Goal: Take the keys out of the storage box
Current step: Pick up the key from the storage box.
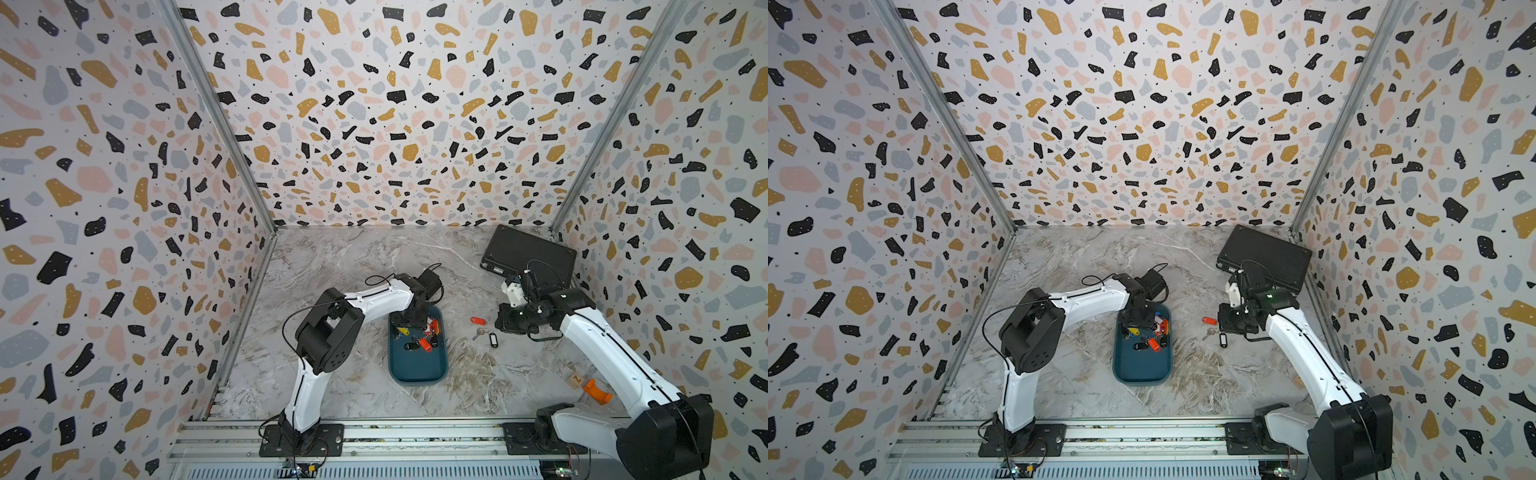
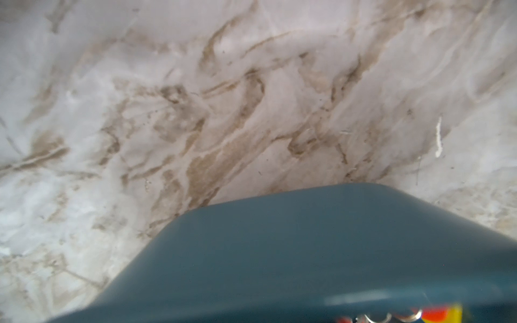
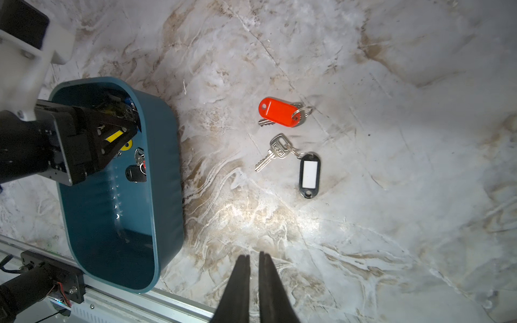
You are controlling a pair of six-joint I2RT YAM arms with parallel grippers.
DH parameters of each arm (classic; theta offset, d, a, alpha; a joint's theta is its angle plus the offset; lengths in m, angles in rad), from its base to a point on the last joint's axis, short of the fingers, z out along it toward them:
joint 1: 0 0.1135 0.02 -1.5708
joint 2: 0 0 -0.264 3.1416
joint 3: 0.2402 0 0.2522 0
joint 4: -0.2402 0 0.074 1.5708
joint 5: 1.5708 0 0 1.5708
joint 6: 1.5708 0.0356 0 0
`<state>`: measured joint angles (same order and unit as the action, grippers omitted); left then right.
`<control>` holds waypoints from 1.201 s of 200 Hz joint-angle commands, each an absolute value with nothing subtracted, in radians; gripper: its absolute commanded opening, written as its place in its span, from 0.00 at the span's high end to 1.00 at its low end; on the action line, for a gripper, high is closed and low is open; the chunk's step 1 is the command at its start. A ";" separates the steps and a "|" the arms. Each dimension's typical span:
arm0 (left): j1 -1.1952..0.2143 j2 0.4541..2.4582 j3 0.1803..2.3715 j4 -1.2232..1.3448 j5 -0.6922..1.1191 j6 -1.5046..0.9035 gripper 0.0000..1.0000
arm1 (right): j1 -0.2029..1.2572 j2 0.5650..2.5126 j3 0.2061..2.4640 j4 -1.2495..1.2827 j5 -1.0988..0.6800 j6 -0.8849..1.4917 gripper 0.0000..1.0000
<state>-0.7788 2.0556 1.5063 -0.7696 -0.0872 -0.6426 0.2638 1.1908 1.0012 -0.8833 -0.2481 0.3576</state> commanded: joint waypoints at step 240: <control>-0.776 2.047 1.492 -0.733 -0.103 -0.652 1.00 | 0.264 1.155 0.992 -0.935 -0.260 0.338 0.90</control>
